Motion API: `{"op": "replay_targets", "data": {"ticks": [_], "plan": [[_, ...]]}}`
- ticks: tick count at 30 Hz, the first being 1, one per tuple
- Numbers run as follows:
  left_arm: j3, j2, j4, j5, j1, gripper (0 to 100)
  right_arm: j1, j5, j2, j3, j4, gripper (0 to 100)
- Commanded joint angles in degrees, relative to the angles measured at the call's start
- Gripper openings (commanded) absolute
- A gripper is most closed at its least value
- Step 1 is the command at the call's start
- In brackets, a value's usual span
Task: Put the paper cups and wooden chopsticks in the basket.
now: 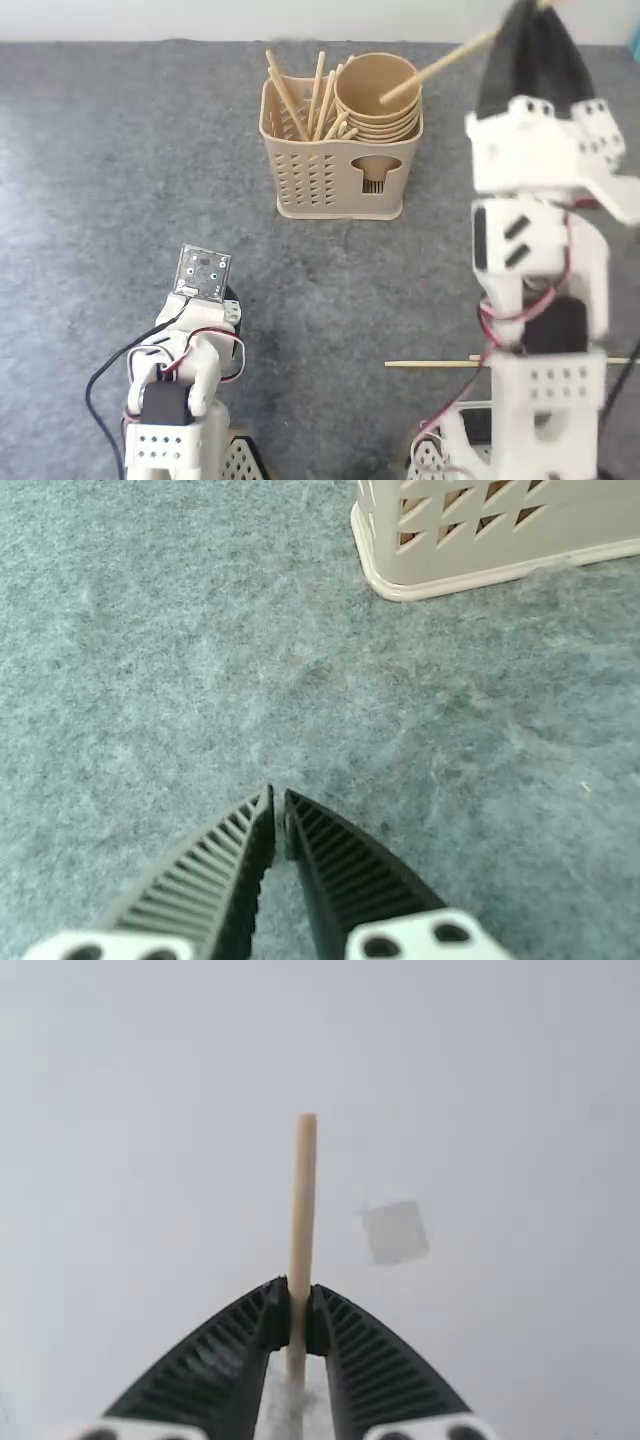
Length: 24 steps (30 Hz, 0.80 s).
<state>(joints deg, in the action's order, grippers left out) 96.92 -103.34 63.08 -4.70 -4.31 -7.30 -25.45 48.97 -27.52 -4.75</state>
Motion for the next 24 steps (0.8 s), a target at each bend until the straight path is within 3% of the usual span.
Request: {"op": "replay_targets", "data": {"ticks": [1,12,17,24], "plan": [[-0.40,-0.97,-1.23,-0.35,0.18,1,-3.12,2.37,-6.73,2.73,7.69,0.9],[-0.40,-0.97,-1.58,-0.35,0.18,1,-16.13,24.35,-25.98,2.81,26.15,0.9],[-0.40,-0.97,-1.58,-0.35,0.18,1,-17.63,26.11,-31.08,2.81,30.73,0.9],[-0.40,-0.97,-1.58,-0.35,0.18,1,-18.59,26.29,-31.78,2.46,28.26,2.0]]}}
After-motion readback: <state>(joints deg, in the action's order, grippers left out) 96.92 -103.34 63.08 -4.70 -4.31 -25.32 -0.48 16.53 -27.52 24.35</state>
